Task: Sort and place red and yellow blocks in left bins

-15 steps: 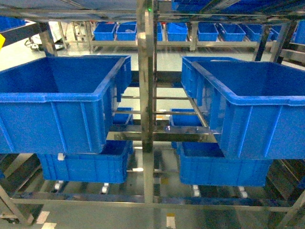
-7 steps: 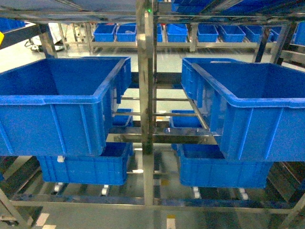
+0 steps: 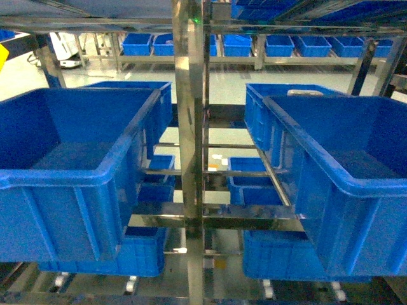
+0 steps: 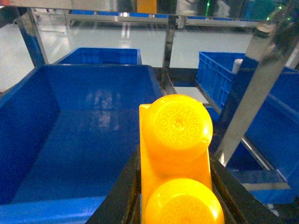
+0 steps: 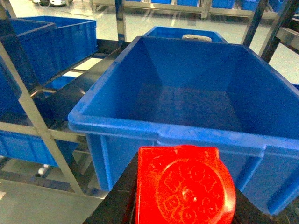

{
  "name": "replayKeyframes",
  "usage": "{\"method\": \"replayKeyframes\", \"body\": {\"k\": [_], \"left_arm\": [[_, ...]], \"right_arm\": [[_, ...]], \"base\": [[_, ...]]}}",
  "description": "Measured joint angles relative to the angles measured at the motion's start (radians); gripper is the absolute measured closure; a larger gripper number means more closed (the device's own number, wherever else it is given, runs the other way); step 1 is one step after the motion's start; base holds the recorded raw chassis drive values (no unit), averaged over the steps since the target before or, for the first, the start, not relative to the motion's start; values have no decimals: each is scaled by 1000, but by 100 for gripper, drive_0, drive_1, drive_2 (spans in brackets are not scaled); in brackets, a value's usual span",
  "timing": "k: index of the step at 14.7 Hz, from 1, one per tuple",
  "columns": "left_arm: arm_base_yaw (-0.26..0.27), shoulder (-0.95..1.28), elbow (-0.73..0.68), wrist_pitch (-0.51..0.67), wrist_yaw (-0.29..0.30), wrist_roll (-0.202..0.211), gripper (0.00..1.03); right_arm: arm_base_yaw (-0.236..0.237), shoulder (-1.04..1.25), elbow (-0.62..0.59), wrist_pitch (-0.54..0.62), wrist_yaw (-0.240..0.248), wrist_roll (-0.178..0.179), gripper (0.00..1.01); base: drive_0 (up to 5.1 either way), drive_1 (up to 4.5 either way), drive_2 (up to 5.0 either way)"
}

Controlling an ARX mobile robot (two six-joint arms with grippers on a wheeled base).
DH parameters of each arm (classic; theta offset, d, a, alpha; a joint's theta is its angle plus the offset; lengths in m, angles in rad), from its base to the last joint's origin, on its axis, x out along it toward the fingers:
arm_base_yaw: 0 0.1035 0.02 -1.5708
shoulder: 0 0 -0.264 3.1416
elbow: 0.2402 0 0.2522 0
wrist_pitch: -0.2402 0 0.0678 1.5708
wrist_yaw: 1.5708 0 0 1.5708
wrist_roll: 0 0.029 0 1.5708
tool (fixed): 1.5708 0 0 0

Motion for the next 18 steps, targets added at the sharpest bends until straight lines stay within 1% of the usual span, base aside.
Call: {"method": "replayKeyframes", "body": {"k": [1,16,17,18], "left_arm": [[0,-1,0,4,0,0,76],[1,2,-2,1,0,0,76],[1,2,-2,2,0,0,76],[1,2,-2,2,0,0,76]], "right_arm": [[0,0,0,0,0,0,74],[0,0,0,0,0,0,74],[-1,0,0,0,0,-2,74],[-23,30,1,43,-9,-23,74]], "base": [[-7,427,-440],[0,0,0],[0,0,0],[0,0,0]]}}
